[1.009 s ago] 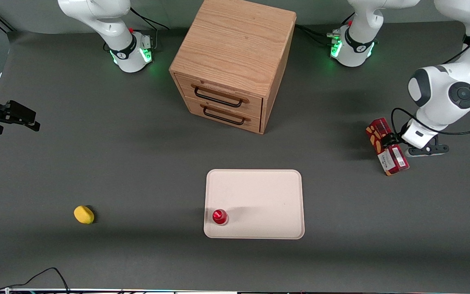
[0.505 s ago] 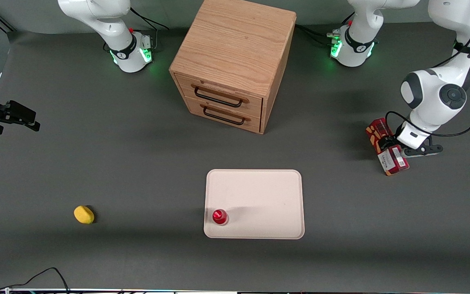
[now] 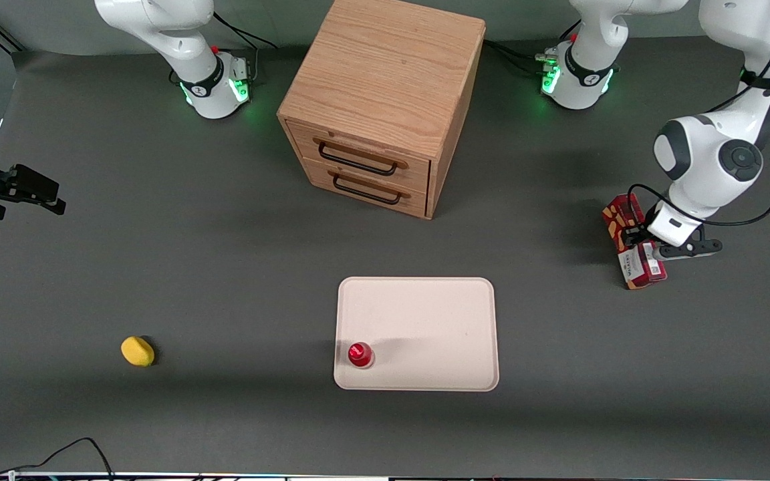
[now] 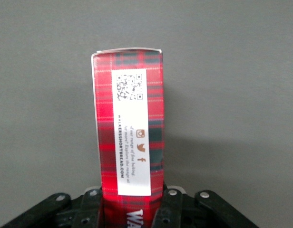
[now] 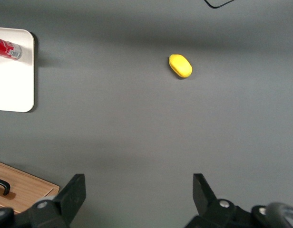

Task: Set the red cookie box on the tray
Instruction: 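Close the left gripper on the cookie box and lift it, then carry the held cookie box with the left gripper over the white tray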

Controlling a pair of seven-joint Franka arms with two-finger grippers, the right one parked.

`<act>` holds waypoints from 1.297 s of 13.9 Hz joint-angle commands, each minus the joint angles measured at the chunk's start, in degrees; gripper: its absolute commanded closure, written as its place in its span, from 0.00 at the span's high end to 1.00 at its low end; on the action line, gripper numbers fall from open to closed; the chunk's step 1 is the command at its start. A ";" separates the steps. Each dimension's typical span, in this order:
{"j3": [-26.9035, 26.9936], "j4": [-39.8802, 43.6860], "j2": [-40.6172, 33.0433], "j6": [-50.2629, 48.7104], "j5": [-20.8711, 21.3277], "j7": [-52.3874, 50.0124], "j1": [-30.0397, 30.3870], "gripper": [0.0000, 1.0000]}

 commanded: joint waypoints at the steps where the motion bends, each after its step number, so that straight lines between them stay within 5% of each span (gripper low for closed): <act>1: -1.49 9.84 -4.60 -18.97 -0.48 -1.73 -0.56 0.03; 4: -8.25 19.69 -4.52 -29.99 0.30 -11.71 -0.65 0.03; 8: -17.75 28.66 -0.41 -31.51 2.50 -30.78 -2.40 0.03; 14: -18.47 44.14 14.53 -31.34 3.64 -51.10 -11.18 0.06; 18: -18.56 52.75 22.27 -31.16 4.79 -53.85 -12.51 0.06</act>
